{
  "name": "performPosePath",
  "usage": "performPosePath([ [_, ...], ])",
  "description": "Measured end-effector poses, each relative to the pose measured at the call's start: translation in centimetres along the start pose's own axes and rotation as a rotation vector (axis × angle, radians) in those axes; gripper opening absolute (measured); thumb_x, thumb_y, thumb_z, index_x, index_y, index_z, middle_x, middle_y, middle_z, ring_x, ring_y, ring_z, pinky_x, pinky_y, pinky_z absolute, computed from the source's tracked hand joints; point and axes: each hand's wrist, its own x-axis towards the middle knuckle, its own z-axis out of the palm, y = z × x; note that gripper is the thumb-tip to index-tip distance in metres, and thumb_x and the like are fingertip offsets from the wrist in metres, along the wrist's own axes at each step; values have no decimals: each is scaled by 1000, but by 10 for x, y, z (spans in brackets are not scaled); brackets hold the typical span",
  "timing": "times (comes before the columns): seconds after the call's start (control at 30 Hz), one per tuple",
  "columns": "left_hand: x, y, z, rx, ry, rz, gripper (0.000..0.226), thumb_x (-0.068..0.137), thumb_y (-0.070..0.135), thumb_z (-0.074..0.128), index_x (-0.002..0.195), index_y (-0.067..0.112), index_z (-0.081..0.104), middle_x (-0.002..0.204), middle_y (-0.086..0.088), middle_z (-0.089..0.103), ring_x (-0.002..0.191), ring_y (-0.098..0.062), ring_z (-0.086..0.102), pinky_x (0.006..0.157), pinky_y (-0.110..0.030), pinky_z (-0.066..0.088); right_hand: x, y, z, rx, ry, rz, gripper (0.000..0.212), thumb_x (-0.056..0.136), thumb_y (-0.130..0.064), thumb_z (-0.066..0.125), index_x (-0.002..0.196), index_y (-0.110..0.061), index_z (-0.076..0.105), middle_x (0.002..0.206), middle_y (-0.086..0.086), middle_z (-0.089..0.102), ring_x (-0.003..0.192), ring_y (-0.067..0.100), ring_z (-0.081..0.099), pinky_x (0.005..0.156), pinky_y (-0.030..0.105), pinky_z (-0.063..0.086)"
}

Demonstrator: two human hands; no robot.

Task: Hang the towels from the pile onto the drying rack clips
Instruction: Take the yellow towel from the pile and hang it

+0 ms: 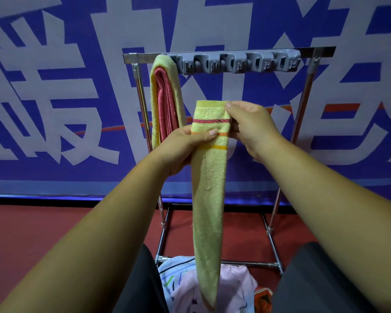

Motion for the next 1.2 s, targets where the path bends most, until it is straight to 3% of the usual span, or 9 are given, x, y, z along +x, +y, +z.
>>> performPosePath([
  [0.1, 3, 10, 0, -9, 43, 53, 39, 97, 32, 76, 130, 12, 70, 121, -14, 77, 112, -35, 75, 101, -55, 59, -6, 13, 5, 227, -108, 184, 56, 101, -56, 63, 131, -9, 71, 120, 17, 78, 113, 33, 76, 104, 56, 57],
  [0.2, 4, 22, -4, -42, 69, 63, 39, 100, 31, 74, 132, 10, 69, 123, -15, 76, 114, -34, 74, 103, -56, 57, -27, 43, 6, 149, -327, 346, 83, 83, -74, 63, 138, -12, 66, 127, 14, 76, 120, 31, 73, 106, 54, 55],
  [0.4, 8, 46, -19, 23, 121, 49, 32, 102, 26, 71, 129, 8, 70, 120, -12, 78, 112, -30, 76, 97, -50, 61, -46, 76, -2, -73, -414, 383, 50, 87, -32, 83, 127, -6, 72, 116, 14, 80, 112, 32, 76, 105, 50, 57],
  [0.53, 12, 53, -24, 88, 226, 23, 32, 99, 34, 75, 122, 12, 72, 110, -5, 81, 101, -24, 79, 87, -42, 65, -43, 77, 1, -150, -372, 364, 43, 86, -32, 86, 119, -5, 76, 108, 14, 81, 104, 33, 79, 96, 46, 61],
  [0.67, 20, 41, -29, 110, 305, -86, 70, 87, 59, 80, 135, 12, 60, 120, -11, 76, 101, -28, 79, 89, -48, 65, -44, 72, 6, -31, -328, 363, 37, 95, -32, 78, 121, -5, 75, 111, 14, 81, 105, 30, 79, 93, 41, 61],
  [0.83, 12, 4, -33, 186, 149, -271, 88, 89, 80, 59, 137, 7, 59, 118, -17, 76, 97, -27, 80, 81, -40, 65, -39, 77, 12, 228, -226, 429, 40, 103, -30, 70, 135, -6, 69, 125, 14, 77, 118, 29, 75, 110, 49, 53],
  [0.93, 1, -29, -31, 190, 107, -302, 89, 92, 85, 44, 122, 5, 71, 118, -20, 76, 106, -29, 77, 95, -48, 63, -35, 77, 16, 369, -113, 481, 40, 106, -29, 65, 138, -4, 66, 124, 16, 77, 115, 32, 75, 111, 51, 53],
  [1.03, -12, -56, -27, 139, 51, -272, 90, 90, 90, 35, 127, 16, 71, 123, -12, 76, 114, -28, 74, 101, -50, 59, -33, 73, 18, 443, -54, 515, 41, 109, -31, 59, 142, -5, 61, 125, 20, 76, 115, 39, 74, 110, 60, 51],
  [1.2, -25, -100, -19, 274, -78, -269, 93, 81, 90, 57, 142, 19, 59, 129, 0, 72, 119, -18, 70, 108, -47, 54, -29, 69, 21, 474, -5, 510, 49, 112, -33, 53, 153, -7, 50, 136, 21, 69, 121, 41, 70, 98, 64, 57],
])
